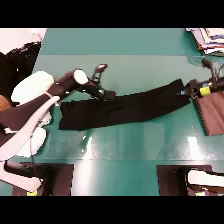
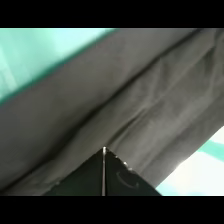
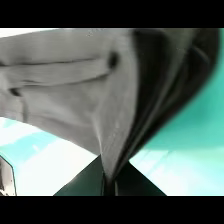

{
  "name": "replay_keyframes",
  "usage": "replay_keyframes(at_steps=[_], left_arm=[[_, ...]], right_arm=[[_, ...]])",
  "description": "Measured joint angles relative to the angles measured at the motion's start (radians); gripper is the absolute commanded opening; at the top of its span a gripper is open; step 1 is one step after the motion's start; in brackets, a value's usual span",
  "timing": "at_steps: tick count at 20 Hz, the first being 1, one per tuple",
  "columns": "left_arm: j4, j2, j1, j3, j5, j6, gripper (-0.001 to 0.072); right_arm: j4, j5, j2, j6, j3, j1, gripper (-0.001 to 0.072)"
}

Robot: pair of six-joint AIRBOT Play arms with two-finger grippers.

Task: Fold the shirts.

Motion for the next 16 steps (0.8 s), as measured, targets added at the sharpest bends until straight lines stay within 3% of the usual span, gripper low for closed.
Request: replay_keyframes(at_steps=[7, 16], left_arm=[[-0.025, -0.154, -0.111, 0.114, 0.018, -0.037, 0.0029], [-0.033, -0.159, -0.088, 0.130, -0.001, -0.042, 0.0028]], right_arm=[[0.098, 0.011, 0.098, 0.110, 0.210, 0.225, 0.0014], [0.154, -0.070, 0.108, 0.121, 0.295, 0.459, 0.0014]])
